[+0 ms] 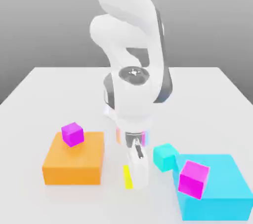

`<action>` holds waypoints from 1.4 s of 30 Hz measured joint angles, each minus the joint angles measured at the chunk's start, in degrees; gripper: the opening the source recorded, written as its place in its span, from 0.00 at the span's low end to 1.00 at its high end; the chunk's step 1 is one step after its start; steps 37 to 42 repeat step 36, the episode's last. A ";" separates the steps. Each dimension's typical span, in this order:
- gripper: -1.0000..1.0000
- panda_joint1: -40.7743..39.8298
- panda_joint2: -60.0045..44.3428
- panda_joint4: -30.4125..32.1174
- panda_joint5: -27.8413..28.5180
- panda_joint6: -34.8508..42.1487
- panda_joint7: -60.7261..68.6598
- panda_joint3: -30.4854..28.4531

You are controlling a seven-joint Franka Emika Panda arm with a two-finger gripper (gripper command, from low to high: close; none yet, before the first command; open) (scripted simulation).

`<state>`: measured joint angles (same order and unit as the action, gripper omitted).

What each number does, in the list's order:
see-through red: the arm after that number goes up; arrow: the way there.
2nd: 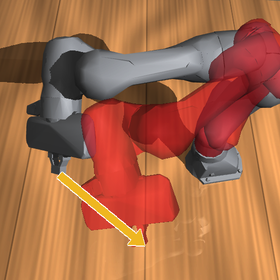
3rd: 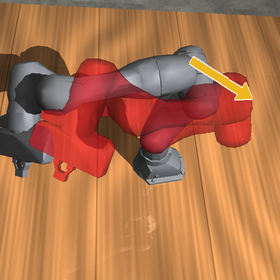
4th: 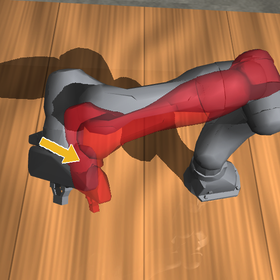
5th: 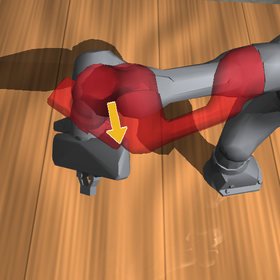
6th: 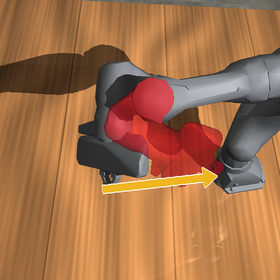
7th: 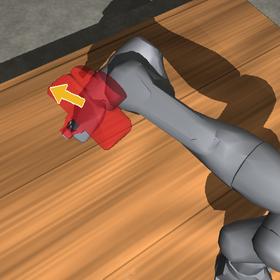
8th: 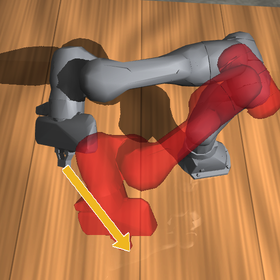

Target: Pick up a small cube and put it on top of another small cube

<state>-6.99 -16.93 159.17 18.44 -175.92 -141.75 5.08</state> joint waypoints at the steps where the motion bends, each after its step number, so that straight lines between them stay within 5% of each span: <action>1: 0.00 0.00 0.00 0.00 0.00 -0.01 0.00 0.00; 7: 0.00 -0.50 0.62 0.12 -0.60 0.36 0.43 0.66; 16: 0.00 -6.66 13.72 2.76 -15.10 10.70 11.63 10.76; 27: 0.00 3.38 19.25 -18.19 -19.67 36.91 31.81 16.76; 32: 0.00 4.40 13.04 -18.65 -15.84 31.67 30.61 15.81; 33: 1.00 4.50 11.77 -18.38 -15.10 30.22 30.10 15.65; 42: 1.00 4.50 11.77 -18.38 -15.10 30.22 30.10 15.65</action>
